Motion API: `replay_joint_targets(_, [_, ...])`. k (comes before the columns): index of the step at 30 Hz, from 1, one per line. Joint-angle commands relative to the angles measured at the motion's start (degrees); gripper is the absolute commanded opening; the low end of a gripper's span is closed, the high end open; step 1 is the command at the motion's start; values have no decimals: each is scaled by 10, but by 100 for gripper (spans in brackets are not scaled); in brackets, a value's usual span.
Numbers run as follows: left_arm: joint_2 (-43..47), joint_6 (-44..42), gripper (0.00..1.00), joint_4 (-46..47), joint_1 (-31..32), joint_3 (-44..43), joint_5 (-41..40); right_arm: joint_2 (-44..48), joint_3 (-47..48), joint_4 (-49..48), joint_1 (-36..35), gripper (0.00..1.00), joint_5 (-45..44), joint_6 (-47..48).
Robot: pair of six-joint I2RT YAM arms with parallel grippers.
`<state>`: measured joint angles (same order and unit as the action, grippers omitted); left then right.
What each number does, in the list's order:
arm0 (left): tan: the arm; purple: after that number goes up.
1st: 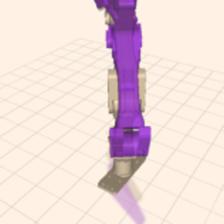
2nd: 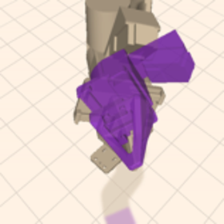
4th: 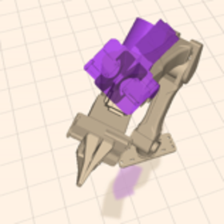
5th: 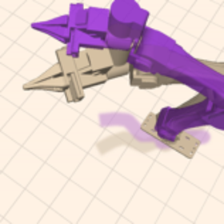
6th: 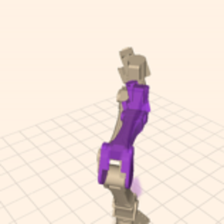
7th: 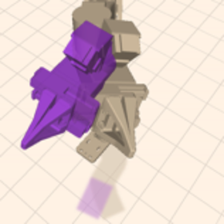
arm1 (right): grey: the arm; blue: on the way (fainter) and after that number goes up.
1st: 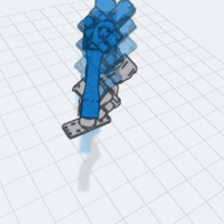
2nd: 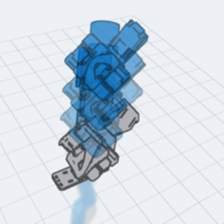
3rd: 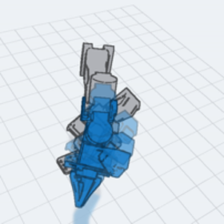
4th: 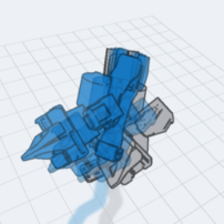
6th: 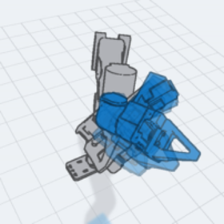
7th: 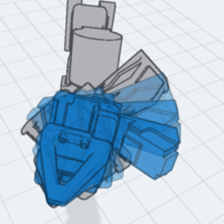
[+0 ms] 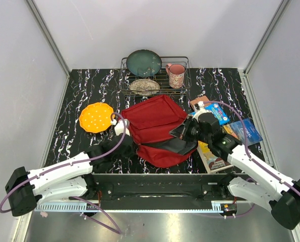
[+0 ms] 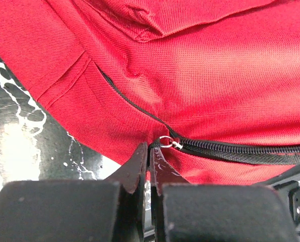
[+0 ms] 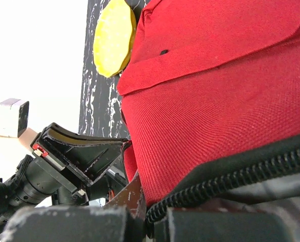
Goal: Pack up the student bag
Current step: Unzip the student bag at the center of the board.
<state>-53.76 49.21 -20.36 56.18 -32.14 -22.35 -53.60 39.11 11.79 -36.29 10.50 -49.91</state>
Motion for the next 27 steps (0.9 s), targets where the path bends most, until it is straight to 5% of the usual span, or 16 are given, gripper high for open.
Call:
replay_joint_targets(1, [-12,-35,0,-130,-22,-21,-80,-24,47,-65,20,0,6,3])
replay_joint_targets(2, [-10,-43,4,-129,-22,-27,-73,-32,46,-71,20,0,13,2])
replay_joint_targets(5, [12,-75,41,-106,-12,-45,-54,-55,34,-97,19,0,28,-6])
replay_joint_targets(6, [35,-90,66,-101,-6,-49,-54,-59,27,-101,19,0,29,-11])
replay_joint_targets(10, [105,-148,89,-37,8,-50,-28,-78,19,-113,21,0,28,-17])
replay_joint_targets(17, [82,-267,96,70,43,-61,78,-99,19,-142,19,1,36,-23])
replay_joint_targets(22, [-29,-332,96,97,131,-111,12,-104,29,-128,20,1,32,-16])
replay_joint_targets(27, [-95,-333,96,139,147,-121,-30,-98,37,-121,20,2,31,-14])
